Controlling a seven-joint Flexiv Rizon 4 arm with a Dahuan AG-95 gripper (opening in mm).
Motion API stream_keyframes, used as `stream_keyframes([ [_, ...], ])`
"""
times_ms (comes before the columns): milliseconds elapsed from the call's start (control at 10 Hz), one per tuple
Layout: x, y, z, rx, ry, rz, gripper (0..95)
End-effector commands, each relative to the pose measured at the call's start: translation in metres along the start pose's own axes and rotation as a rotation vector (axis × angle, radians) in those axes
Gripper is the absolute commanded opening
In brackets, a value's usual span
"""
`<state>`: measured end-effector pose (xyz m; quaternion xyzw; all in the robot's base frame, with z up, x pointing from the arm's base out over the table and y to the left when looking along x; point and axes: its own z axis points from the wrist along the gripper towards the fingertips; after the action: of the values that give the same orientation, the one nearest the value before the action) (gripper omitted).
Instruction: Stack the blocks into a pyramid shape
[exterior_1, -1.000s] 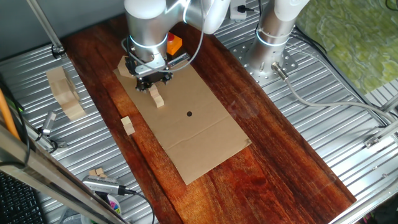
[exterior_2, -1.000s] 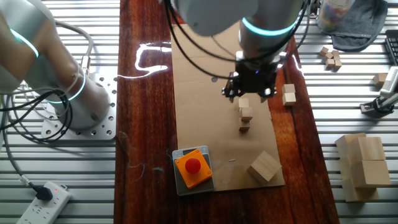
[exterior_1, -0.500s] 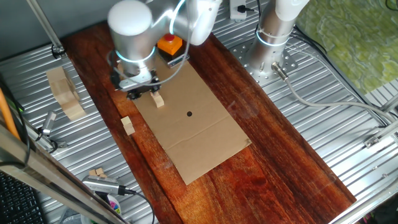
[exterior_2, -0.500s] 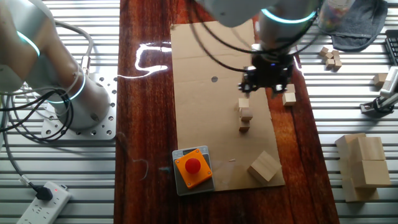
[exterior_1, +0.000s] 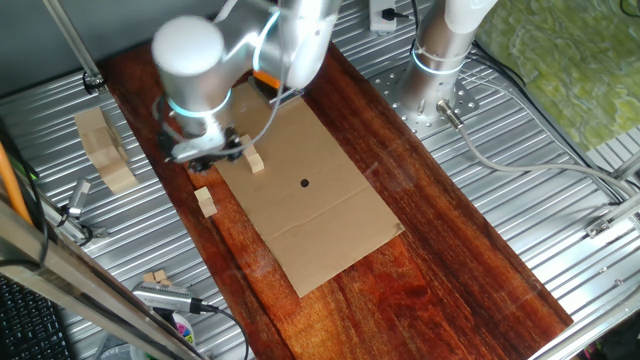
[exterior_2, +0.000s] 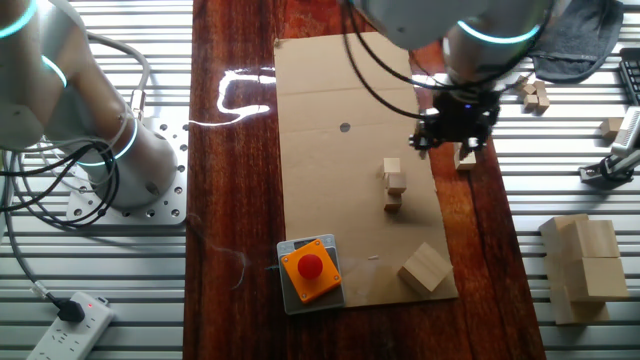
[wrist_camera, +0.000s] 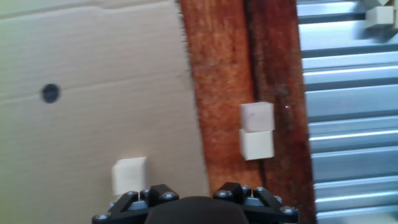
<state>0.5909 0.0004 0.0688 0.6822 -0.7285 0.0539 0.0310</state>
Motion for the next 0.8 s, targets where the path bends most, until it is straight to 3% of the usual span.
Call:
stream_keyframes([
  [100, -0.005, -0.007, 0.004, 0.000, 0.003, 0.003, 57.0],
  [600, -0.026, -0.018, 0.025, 0.002, 0.020, -0.011, 57.0],
  [800, -0.028, -0.021, 0.029, 0.004, 0.015, -0.033, 57.0],
])
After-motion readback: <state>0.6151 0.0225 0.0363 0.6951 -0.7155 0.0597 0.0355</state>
